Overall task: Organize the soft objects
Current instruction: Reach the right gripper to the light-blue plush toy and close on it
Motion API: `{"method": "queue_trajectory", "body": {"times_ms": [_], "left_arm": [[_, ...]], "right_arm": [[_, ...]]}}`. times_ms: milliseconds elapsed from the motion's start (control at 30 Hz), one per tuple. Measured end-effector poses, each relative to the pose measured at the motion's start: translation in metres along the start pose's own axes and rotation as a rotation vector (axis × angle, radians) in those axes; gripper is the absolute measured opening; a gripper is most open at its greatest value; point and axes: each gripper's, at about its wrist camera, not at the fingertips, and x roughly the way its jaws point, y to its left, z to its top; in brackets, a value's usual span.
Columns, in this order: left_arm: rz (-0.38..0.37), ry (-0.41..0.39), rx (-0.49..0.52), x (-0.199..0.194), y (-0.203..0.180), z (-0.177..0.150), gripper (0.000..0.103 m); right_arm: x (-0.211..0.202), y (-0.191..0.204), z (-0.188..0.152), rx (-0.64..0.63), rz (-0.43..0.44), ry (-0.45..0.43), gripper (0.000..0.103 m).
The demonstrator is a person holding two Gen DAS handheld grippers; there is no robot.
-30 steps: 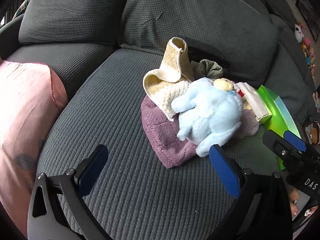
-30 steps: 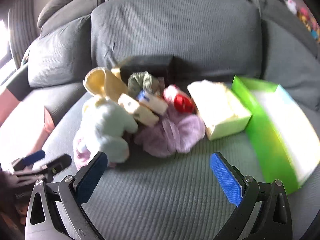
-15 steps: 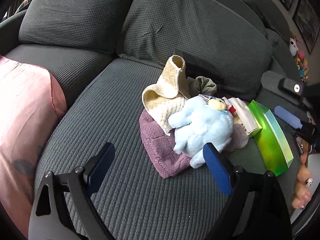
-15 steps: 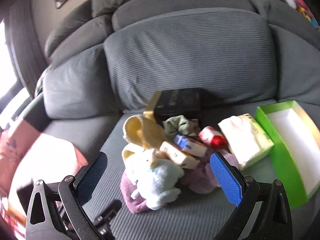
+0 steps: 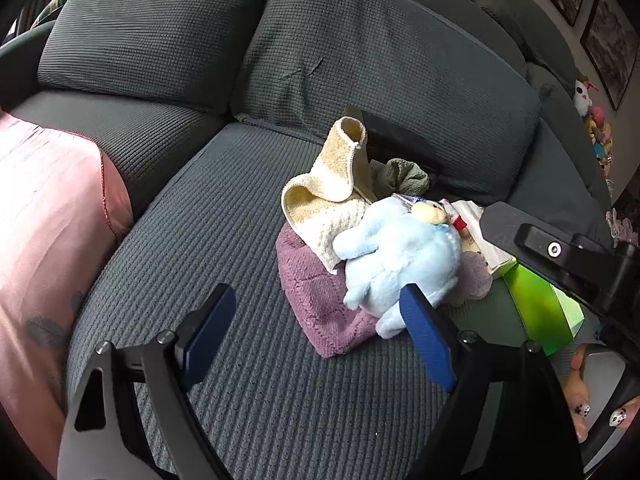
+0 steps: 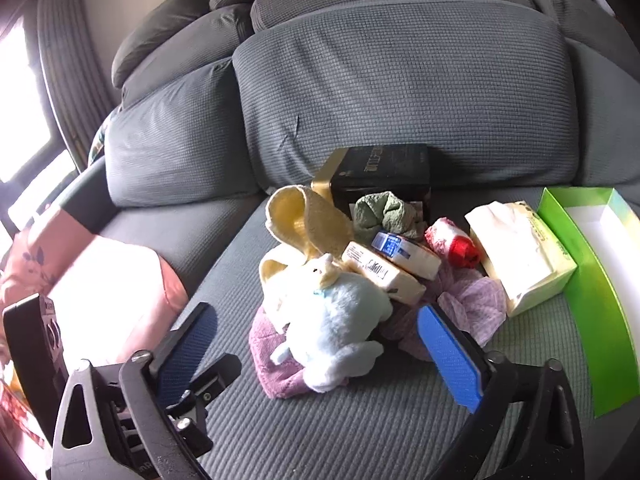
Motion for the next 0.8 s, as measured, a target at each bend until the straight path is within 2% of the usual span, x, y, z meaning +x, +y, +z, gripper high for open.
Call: {"method": "queue_trajectory", "body": {"times_ms": [133,233,367,467,600,733,800], "left_arm": [[-0.017,0.02,-0.02,0.004,0.002,0.002,0.079],[-0.047,0.034,-0.043,0.006,0.003,0.003,0.078],[-0.106,0.063,-0.047,0.011,-0.002,0.006,0.078],[-0.124,0.091,-0.018,0.019,-0.013,0.008,0.078],[-0.146,0.138,0.038,0.035,-0.03,0.017,0.071],[-0.182,0.159,0.071,0.048,-0.046,0.024,0.067],[-0.19,0.176,0.078,0.056,-0.05,0.024,0.063]], "right_arm": [[0.003,-0.003,0.0,0.016,0.022,0.012,0.089],[0.006,-0.005,-0.001,0.027,0.04,0.023,0.089],[0.013,-0.019,0.002,0.102,0.064,0.039,0.089],[0.024,-0.028,0.002,0.159,0.098,0.065,0.089],[0.038,-0.033,0.002,0.174,0.09,0.104,0.089],[0.052,-0.044,0.003,0.226,0.165,0.132,0.089],[0.062,-0.051,0.005,0.258,0.199,0.157,0.084]]}}
